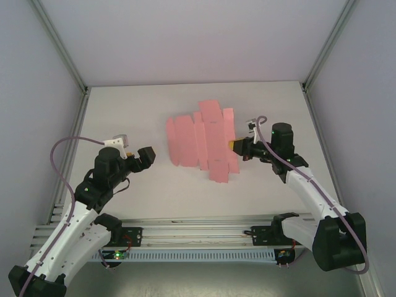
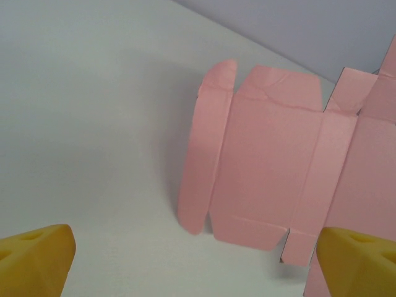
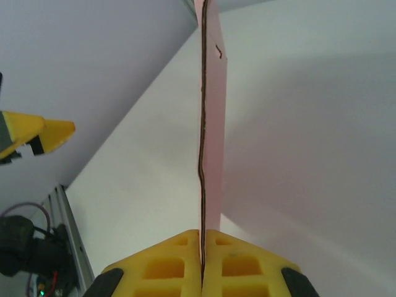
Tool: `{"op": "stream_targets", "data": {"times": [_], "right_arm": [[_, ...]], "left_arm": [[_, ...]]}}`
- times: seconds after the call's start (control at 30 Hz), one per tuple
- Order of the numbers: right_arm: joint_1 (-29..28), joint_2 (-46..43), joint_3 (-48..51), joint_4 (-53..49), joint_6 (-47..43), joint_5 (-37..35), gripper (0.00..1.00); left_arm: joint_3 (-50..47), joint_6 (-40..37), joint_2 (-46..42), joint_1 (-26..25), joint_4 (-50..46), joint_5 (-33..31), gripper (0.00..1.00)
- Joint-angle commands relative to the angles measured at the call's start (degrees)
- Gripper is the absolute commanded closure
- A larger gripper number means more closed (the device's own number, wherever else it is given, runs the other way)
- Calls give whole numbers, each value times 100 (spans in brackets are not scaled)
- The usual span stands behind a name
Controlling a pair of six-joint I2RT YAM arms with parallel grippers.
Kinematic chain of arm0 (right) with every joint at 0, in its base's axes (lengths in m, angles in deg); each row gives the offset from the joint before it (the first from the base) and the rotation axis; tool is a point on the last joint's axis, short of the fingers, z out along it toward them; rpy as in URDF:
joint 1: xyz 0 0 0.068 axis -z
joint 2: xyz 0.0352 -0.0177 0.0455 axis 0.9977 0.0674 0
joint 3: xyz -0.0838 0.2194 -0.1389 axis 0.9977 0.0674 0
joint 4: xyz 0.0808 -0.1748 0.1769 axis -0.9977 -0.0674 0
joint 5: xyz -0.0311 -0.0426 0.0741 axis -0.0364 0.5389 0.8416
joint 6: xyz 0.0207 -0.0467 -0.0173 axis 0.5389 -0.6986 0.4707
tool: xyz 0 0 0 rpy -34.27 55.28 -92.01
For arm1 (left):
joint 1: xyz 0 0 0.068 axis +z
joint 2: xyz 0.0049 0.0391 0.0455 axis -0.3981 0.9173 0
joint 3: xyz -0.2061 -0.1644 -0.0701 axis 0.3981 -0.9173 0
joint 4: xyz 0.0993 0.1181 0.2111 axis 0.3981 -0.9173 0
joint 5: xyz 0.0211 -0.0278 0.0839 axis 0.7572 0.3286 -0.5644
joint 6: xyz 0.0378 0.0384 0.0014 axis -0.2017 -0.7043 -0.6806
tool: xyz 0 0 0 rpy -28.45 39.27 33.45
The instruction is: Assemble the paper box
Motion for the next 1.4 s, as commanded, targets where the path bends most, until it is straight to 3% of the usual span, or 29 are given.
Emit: {"op": "stream_targets", "data": {"times": [0.0, 0.2, 0.4, 0.7, 0.9, 1.0, 1.2, 1.37], "right_arm": [[-474, 128, -580, -935, -1145, -142, 100], [-1589, 574, -1598, -2293, -2389, -2453, 100], [-1821, 1085, -2192, -2499, -3340, -2952, 100], [-2466, 1714, -2684, -2639, -5318, -4485, 100], [-2876, 1886, -2522, -1963, -6227, -5501, 100], [-3031, 1923, -2277, -1414, -6885, -5846, 100], [-3143, 2001, -1924, -913, -8202, -5805, 100], [-3059, 2195, -2146, -1383, -8465, -5486, 100]], "left_arm": [[235, -241, 82, -28, -48, 115, 0], [471, -375, 423, -36, 145, 464, 0], [557, -456, 690, -36, 421, 1204, 0], [577, -486, 645, -29, 238, 1138, 0], [593, -489, 654, -37, 254, 1287, 0], [599, -510, 708, -32, 351, 1499, 0], [738, -613, 1021, -35, 632, 2117, 0], [1054, -2060, 1520, -33, 545, 2797, 0]]}}
